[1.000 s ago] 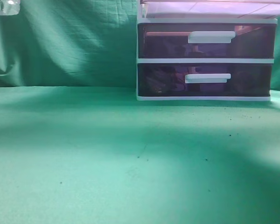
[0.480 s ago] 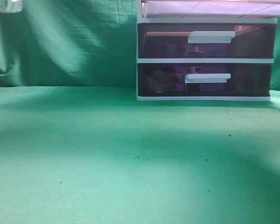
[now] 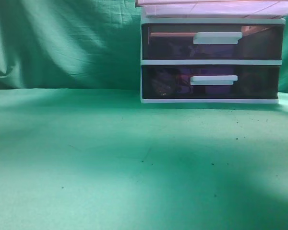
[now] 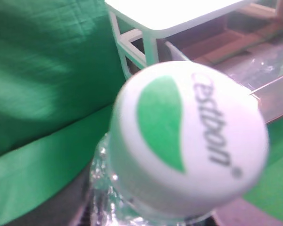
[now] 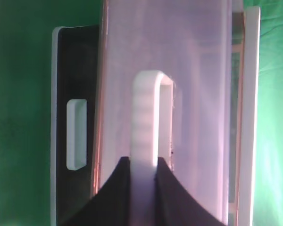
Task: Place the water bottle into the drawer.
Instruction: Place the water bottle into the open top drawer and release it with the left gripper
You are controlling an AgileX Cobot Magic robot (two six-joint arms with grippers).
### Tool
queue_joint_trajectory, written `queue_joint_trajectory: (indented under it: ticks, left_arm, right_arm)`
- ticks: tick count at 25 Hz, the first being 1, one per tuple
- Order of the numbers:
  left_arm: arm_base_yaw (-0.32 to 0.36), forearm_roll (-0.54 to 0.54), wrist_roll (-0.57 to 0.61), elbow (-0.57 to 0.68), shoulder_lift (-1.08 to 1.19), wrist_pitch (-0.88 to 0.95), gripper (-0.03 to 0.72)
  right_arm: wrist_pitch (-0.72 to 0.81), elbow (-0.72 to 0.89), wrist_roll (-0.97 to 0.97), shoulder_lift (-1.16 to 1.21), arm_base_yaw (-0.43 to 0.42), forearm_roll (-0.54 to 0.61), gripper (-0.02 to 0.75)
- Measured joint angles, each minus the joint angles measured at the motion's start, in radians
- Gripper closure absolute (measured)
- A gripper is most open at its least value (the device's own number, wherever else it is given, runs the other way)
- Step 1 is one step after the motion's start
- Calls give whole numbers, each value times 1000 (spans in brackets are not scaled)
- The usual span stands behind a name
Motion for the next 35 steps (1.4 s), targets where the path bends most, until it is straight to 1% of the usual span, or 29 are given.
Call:
queue_joint_trajectory:
  ticks: [2,5,7,8,9,12,15,18,20,26,35]
  left_arm:
    - [-47,-4,81,-170,90,128,395]
    - [-113,-19,167,-395,237,294,395]
    - [-137,-32,226,-550,333,408,395]
    - [-148,-49,254,-647,384,450,395]
    - [-155,-66,288,-714,425,492,395]
    - [-169,-147,388,-934,549,564,395]
    - [-179,-264,501,-1092,631,605,395]
    - [-181,-374,666,-1169,681,627,395]
    - [-181,-408,736,-1179,709,629,395]
    - [-181,-409,763,-1183,810,630,395]
    - [-183,-374,747,-1183,883,584,395]
  right_arm:
    - [2,0,0,0,1,2,651]
    - [7,0,0,0,5,2,651]
    - [8,0,0,0,5,4,651]
    - [8,0,0,0,6,4,651]
    - [9,0,0,0,6,4,651]
    - [10,0,0,0,6,5,651]
    - [11,0,0,0,6,5,651]
    - [12,0,0,0,6,5,651]
    - [12,0,1,0,6,5,651]
    - [19,1,18,0,6,0,651]
    - [19,1,34,0,6,0,651]
